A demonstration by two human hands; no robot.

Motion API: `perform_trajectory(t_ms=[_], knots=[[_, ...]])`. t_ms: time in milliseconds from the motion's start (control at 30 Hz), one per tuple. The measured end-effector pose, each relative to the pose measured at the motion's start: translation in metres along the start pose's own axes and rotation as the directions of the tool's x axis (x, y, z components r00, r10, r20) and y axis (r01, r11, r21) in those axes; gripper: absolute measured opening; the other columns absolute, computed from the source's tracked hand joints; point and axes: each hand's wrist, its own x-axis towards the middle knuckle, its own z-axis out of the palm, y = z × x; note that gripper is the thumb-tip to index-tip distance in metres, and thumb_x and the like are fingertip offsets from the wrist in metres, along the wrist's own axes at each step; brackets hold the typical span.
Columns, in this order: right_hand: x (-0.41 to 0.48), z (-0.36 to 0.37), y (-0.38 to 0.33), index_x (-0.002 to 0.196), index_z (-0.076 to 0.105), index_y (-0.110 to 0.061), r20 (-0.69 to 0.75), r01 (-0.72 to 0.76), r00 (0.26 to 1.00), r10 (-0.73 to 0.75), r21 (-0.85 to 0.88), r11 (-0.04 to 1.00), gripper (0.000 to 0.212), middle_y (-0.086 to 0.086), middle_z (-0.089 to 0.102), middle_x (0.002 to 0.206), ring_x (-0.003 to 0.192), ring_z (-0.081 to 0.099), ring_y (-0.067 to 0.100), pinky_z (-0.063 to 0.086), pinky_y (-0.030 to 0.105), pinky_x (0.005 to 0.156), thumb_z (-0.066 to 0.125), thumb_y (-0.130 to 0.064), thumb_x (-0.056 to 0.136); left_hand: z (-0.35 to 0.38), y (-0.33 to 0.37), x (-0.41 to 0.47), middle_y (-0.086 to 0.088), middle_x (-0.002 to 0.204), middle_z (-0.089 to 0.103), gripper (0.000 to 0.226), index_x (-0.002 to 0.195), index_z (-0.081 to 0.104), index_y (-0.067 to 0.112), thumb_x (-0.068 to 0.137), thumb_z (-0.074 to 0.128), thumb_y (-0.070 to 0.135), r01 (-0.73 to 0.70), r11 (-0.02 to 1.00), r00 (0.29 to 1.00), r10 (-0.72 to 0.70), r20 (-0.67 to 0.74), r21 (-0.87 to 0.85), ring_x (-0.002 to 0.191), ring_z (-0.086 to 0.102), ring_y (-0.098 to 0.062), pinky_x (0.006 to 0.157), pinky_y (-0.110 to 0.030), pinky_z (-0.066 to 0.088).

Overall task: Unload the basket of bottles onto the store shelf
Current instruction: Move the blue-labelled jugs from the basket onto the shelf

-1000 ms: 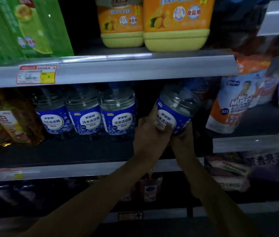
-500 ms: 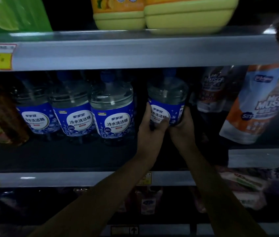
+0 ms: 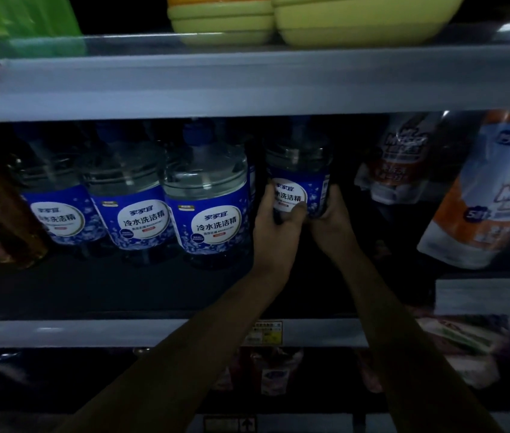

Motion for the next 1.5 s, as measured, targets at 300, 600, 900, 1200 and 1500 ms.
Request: perform_trajectory(t_ms=[300,600,900,1200,1500], knots=[[-0.029,-0.006,-0.009,0.138,0.047,-0.016,-0.089,-0.062,0.995,0.055,-0.075,0.995,0.074,-0.001,0.063,0.118,0.097,0.064,-0.006,0.051,0.008,0.077,0.081,0.010,0.077,-0.019,0.005,-0.012,0.004,0.148,0.057,0.064,0.154,0.047,0.021,0.095,0.069,0.011,0.124,0.991,0.990,-0.126,0.059,0.046,0.132,0.057,-0.011,0.116,-0.040,0.045],[-0.087,-0.019,-0.050,0.144,0.051,-0.017,-0.052,-0.081,0.996,0.069,-0.269,0.960,0.070,-0.008,0.062,0.121,0.102,0.059,-0.002,0.051,0.027,0.094,0.083,-0.012,0.083,-0.055,0.039,-0.052,0.009,0.145,0.053,0.061,0.153,0.045,0.025,0.098,0.070,0.020,0.059,0.934,0.953,-0.157,0.258,0.351,0.137,0.049,-0.012,0.116,-0.033,0.042],[-0.158,0.007,-0.124,0.153,0.040,-0.028,0.078,0.037,0.997,0.007,-0.557,0.830,0.076,0.000,0.050,0.148,0.135,0.050,0.019,0.044,0.030,0.106,0.077,-0.040,0.087,-0.138,0.098,-0.088,0.015,0.142,0.049,0.055,0.139,0.042,0.050,0.097,0.069,0.026,-0.208,0.780,0.904,-0.077,0.421,0.590,0.128,0.047,0.005,0.103,-0.007,0.036],[-0.212,0.093,-0.191,0.159,0.028,-0.031,0.356,0.249,0.934,-0.012,-0.628,0.738,0.085,0.000,0.030,0.163,0.147,0.036,0.024,0.041,0.046,0.116,0.072,-0.052,0.090,-0.269,0.167,-0.128,0.011,0.162,0.033,0.076,0.161,0.023,0.043,0.096,0.063,0.049,-0.344,0.386,0.914,-0.073,0.400,0.856,0.146,0.038,-0.018,0.104,-0.043,0.051],[-0.251,0.217,-0.239,0.162,0.012,-0.034,0.662,0.534,0.749,-0.016,-0.589,0.606,0.091,-0.004,0.005,0.168,0.155,0.010,0.025,0.024,0.047,0.124,0.063,-0.062,0.092,-0.432,0.222,-0.187,0.001,0.170,0.022,0.095,0.165,0.014,0.035,0.084,0.037,0.079,-0.310,0.012,0.949,-0.064,0.310,0.951,0.158,0.018,-0.027,0.124,-0.052,0.027]])
